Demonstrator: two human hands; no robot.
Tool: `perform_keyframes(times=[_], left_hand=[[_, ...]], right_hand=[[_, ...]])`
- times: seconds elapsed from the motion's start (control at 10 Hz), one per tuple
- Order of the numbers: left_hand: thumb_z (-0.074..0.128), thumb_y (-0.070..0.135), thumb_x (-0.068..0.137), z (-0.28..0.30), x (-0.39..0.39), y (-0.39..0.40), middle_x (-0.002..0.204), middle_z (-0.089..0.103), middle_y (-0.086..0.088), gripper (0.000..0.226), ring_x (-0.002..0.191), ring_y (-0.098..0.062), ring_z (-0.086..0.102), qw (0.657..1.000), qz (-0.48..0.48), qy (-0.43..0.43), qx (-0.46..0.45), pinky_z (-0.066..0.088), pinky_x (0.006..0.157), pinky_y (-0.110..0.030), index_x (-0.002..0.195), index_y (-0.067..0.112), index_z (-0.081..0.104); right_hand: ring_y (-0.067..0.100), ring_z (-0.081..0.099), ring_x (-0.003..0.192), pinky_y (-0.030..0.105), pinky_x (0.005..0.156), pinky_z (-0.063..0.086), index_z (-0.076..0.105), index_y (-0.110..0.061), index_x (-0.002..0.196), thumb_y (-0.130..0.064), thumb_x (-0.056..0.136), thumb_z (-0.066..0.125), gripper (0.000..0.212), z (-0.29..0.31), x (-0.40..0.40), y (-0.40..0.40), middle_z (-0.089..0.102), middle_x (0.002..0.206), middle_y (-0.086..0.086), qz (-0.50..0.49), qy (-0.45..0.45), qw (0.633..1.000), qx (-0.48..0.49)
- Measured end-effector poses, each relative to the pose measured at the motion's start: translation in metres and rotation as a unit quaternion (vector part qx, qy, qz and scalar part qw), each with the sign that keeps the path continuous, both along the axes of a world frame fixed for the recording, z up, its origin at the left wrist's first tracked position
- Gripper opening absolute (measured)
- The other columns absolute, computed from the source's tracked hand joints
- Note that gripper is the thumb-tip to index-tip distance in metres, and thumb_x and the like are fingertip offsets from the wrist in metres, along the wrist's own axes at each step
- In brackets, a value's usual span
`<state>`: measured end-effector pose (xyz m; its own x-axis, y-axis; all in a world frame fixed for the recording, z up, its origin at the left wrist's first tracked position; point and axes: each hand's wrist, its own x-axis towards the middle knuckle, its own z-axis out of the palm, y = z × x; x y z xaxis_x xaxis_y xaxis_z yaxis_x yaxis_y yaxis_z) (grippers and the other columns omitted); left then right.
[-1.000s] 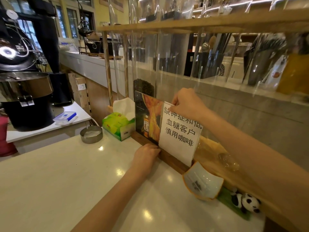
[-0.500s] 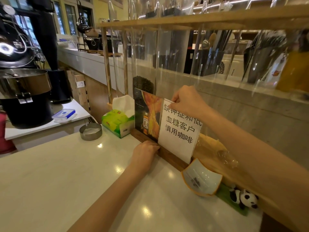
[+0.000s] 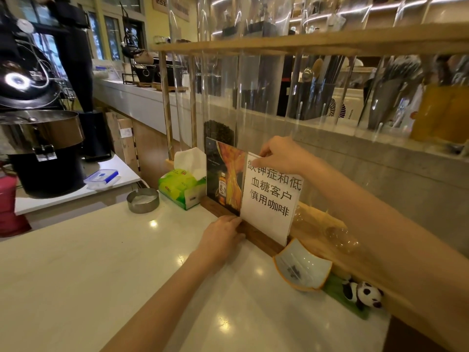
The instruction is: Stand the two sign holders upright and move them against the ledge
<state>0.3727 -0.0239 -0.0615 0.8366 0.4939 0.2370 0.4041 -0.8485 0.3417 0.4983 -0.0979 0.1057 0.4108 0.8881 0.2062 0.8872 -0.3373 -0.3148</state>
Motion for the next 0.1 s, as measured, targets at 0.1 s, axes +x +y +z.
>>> perform_keyframes(times=[0.1], left_hand=[[0.053,0.034,0.087,0.0064,-0.0123,0.0025,0.147,0.036,-0.005,0.059,0.133,-0.021,0.035,0.999,0.033,-0.009,-0.035,0.034,0.109,-0.036,0.138,0.018,0.028]], right_hand=[[0.023,0.06,0.103,0.026,0.079,0.047,0.054,-0.008,0.12,-0.037,0.083,0.06,0.048,0.0003,-0.0063,-0.0032,0.063,0.118,0.012,-0.002,0.032,0.997,0.072]])
